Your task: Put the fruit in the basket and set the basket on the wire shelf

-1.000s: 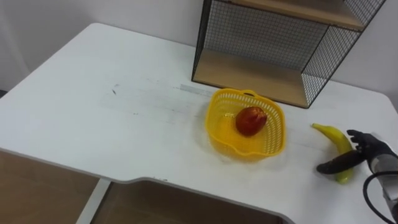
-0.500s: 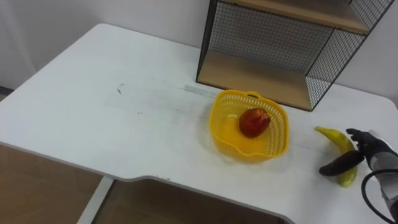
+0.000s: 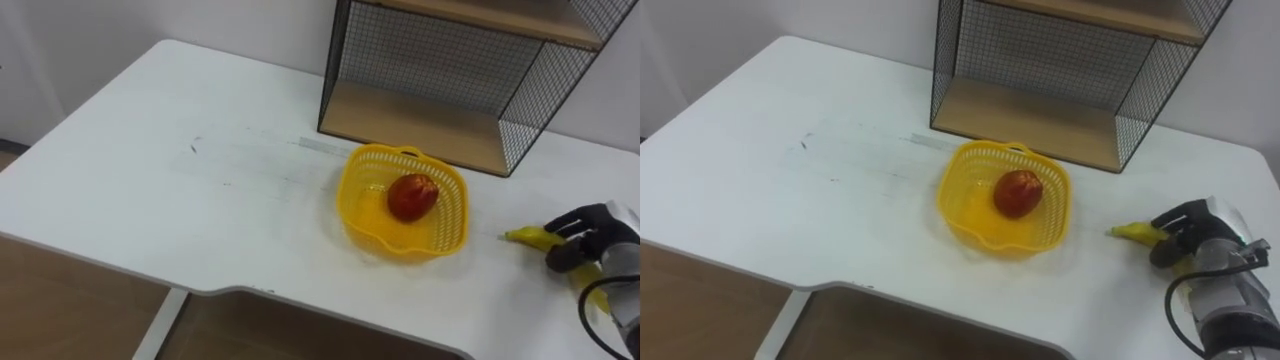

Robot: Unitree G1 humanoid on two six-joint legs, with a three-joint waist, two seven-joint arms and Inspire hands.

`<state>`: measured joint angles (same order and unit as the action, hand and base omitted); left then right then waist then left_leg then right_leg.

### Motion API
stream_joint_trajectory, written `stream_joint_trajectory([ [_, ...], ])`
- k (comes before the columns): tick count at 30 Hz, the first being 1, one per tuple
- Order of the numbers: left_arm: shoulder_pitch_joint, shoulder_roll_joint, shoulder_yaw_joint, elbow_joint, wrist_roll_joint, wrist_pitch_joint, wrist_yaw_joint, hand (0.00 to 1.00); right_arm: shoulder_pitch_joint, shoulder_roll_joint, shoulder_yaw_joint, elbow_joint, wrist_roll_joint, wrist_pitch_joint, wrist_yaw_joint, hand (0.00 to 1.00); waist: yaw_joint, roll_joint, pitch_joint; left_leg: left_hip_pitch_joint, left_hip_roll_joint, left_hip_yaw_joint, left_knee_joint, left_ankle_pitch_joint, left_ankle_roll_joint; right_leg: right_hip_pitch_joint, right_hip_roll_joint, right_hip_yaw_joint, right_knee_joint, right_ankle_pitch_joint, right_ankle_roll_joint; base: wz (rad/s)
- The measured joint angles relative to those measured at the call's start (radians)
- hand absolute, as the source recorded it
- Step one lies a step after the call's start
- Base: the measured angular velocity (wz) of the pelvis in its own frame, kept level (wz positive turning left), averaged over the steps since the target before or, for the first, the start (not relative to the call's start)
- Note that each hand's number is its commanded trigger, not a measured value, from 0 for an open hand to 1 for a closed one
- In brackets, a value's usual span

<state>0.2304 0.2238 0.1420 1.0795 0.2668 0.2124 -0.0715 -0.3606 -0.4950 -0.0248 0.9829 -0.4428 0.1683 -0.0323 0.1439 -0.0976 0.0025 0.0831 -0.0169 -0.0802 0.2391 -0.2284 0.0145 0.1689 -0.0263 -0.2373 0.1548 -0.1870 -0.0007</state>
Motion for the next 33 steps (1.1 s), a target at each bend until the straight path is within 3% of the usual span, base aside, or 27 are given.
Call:
stream_joint_trajectory([
  [11, -0.002, 0.000, 0.001, 0.001, 0.009, 0.007, 0.000, 0.00, 0.022, 0.003, -0.008, -0.019, -0.001, 0.002, 0.000, 1.00, 0.001, -0.007, -0.0038, -0.002, 0.001, 0.000, 0.000, 0.000, 0.000, -0.008, 0.000, -0.001, -0.001, 0.000, 0.000, 0.00],
  [24, -0.013, 0.000, -0.030, 0.001, 0.000, -0.003, -0.001, 0.00, 0.027, 0.022, -0.018, -0.041, 0.067, -0.007, -0.020, 1.00, -0.007, -0.002, -0.0020, -0.004, 0.005, 0.014, 0.007, 0.000, 0.000, -0.012, 0.000, 0.012, 0.015, 0.001, -0.001, -0.02],
  [30, -0.020, 0.000, -0.029, 0.001, 0.001, -0.012, 0.000, 0.00, 0.039, 0.033, -0.015, -0.175, 0.072, -0.002, 0.035, 1.00, -0.011, 0.005, 0.0010, -0.020, 0.008, 0.049, 0.007, 0.000, 0.002, -0.046, 0.001, 0.044, 0.026, 0.003, -0.001, -0.16],
  [33, -0.020, 0.001, -0.027, 0.001, -0.003, -0.017, 0.000, 0.00, 0.049, 0.044, -0.015, -0.307, 0.068, -0.001, 0.042, 1.00, -0.030, 0.010, 0.0022, -0.020, 0.004, 0.054, -0.006, 0.004, 0.006, -0.056, -0.004, 0.047, 0.031, 0.002, 0.001, -0.05],
])
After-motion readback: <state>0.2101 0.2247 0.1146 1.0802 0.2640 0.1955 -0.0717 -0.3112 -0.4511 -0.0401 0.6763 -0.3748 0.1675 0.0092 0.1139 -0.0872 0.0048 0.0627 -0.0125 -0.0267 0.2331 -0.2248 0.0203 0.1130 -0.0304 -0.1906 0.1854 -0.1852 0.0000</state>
